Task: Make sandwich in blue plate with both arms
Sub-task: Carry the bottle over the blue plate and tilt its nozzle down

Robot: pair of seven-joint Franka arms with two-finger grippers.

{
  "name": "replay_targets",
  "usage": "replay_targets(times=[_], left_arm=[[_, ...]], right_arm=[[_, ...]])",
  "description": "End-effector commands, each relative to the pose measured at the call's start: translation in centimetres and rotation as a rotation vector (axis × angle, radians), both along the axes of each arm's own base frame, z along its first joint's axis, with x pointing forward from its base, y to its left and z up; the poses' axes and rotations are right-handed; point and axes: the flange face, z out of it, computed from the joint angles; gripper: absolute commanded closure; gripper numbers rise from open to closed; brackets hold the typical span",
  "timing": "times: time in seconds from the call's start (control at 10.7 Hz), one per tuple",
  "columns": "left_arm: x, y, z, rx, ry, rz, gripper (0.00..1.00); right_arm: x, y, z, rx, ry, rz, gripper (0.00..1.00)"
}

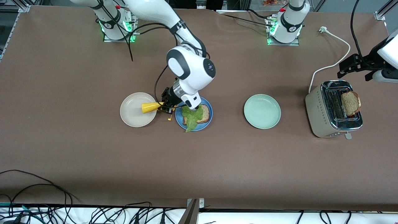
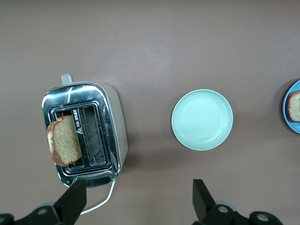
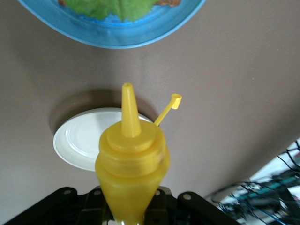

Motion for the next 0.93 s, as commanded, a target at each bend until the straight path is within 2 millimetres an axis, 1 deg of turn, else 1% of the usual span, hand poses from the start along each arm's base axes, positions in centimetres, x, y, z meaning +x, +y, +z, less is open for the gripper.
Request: replay_targets(times=[0.0, 0.09, 0.19, 0.28, 0.37, 0.56, 0.65, 0.75, 0.84], left_arm=[[0.1, 0.8, -0.1, -0.025, -0.007, -0.028, 0.0], [0.1, 0.7, -0.2, -0.025, -0.006, -0.03, 0.0], [0.2, 0.7, -0.1, -0.023, -0.009, -0.028, 0.0], [0.2, 1.0, 0.1, -0.023, -0.014, -0.024, 0.0], [0.2, 1.8, 0.0, -0.025, -0.012, -0.011, 0.0], [0.3, 1.4, -0.1, -0.026, -0.011, -0.022, 0.0], [0.3, 1.5, -0.2, -0.026, -0.009, -0.02, 0.0], [0.3, 1.7, -0.2, -0.026, -0.008, -0.017, 0.0], [0.2, 2.1, -0.1, -0.023, -0.009, -0.01, 0.0]], right_arm=[[-0.8, 1.1, 0.8, -0.141, -0.075, 0.052, 0.88], [-1.6, 1.7, 0.6, -0.186, -0.09, 0.065, 0.88], [-2.2, 2.3, 1.0, -0.221, -0.13, 0.08, 0.88], [-2.8, 3.0, 1.1, -0.235, -0.179, 0.083, 0.87], [-3.3, 3.4, 0.8, -0.238, -0.208, 0.071, 0.87], [-3.6, 3.4, 0.4, -0.212, -0.241, 0.015, 0.84], [-3.6, 3.2, 0.3, -0.2, -0.229, -0.002, 0.84], [-2.8, 2.2, 0.7, -0.171, -0.195, -0.044, 0.84], [-0.9, -0.2, 1.3, -0.104, -0.142, -0.14, 0.84]])
